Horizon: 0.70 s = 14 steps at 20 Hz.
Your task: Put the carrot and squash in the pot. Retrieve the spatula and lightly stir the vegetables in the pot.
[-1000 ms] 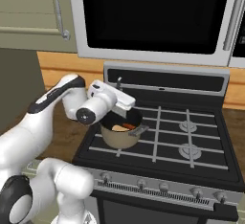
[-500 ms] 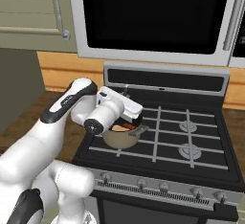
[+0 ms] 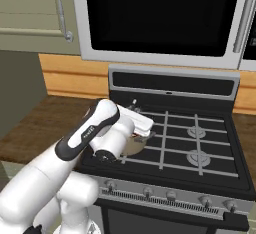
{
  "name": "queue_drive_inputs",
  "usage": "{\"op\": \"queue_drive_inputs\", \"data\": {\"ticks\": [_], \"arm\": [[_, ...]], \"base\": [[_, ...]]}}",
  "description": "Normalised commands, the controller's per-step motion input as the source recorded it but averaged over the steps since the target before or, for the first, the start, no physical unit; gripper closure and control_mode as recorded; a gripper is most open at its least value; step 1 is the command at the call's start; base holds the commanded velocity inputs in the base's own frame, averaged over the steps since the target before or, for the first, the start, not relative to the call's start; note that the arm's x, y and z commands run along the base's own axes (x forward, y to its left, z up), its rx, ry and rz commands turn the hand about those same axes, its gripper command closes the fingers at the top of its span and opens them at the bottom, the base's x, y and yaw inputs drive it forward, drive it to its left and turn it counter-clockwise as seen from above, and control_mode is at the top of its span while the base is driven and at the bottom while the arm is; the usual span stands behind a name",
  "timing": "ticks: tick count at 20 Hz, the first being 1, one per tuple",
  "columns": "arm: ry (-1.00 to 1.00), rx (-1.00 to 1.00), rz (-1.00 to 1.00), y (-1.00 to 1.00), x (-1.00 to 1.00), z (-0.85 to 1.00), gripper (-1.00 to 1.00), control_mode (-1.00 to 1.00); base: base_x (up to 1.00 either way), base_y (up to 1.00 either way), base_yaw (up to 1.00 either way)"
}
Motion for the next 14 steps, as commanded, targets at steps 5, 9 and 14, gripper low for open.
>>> {"op": "queue_drive_inputs", "data": {"ticks": [5, 9, 14], "arm": [[0.15, 0.0, 0.0, 0.04, 0.02, -0.67, 1.0, -1.0], [0.26, 0.04, 0.0, 0.19, 0.01, -0.4, 1.0, -1.0], [0.32, 0.18, 0.0, 0.36, -0.03, 0.23, 1.0, -1.0]], "base": [[0.0, 0.0, 0.0], [0.0, 0.0, 0.0], [0.0, 0.0, 0.0]]}}
